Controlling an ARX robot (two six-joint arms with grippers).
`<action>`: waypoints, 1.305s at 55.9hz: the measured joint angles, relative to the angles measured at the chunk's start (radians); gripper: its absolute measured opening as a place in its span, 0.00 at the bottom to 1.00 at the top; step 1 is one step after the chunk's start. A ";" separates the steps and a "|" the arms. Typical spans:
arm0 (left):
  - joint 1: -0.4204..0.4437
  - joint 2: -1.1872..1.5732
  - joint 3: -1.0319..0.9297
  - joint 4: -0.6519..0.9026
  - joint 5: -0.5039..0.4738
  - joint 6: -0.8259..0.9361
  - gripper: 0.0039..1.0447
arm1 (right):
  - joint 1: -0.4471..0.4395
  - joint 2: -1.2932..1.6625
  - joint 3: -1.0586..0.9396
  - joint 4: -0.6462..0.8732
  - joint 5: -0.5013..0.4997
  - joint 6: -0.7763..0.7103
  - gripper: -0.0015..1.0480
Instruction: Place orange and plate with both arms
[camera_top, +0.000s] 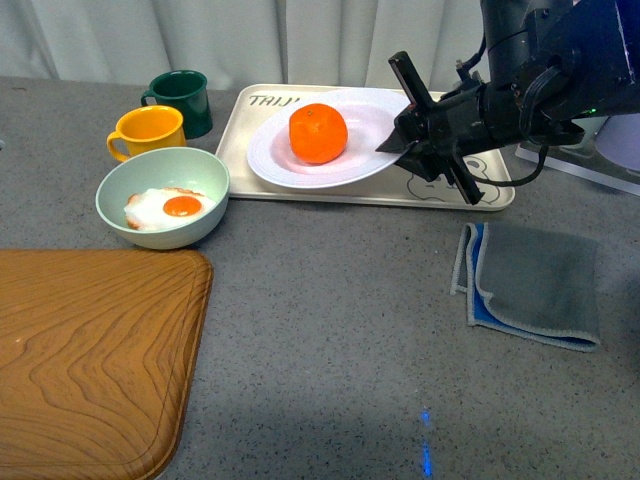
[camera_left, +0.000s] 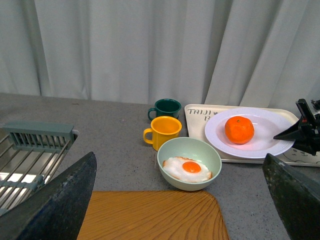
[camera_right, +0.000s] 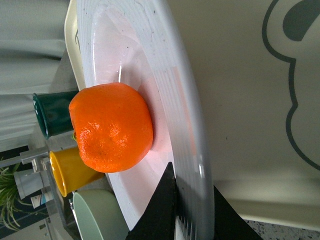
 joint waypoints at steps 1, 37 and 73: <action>0.000 0.000 0.000 0.000 0.000 0.000 0.94 | 0.000 0.000 0.001 -0.001 0.001 -0.001 0.08; 0.000 0.000 0.000 0.000 0.000 0.000 0.94 | -0.018 -0.174 -0.165 0.015 0.172 -0.291 0.90; 0.000 0.000 0.000 0.000 0.000 0.000 0.94 | -0.092 -0.650 -1.054 1.151 0.603 -0.987 0.12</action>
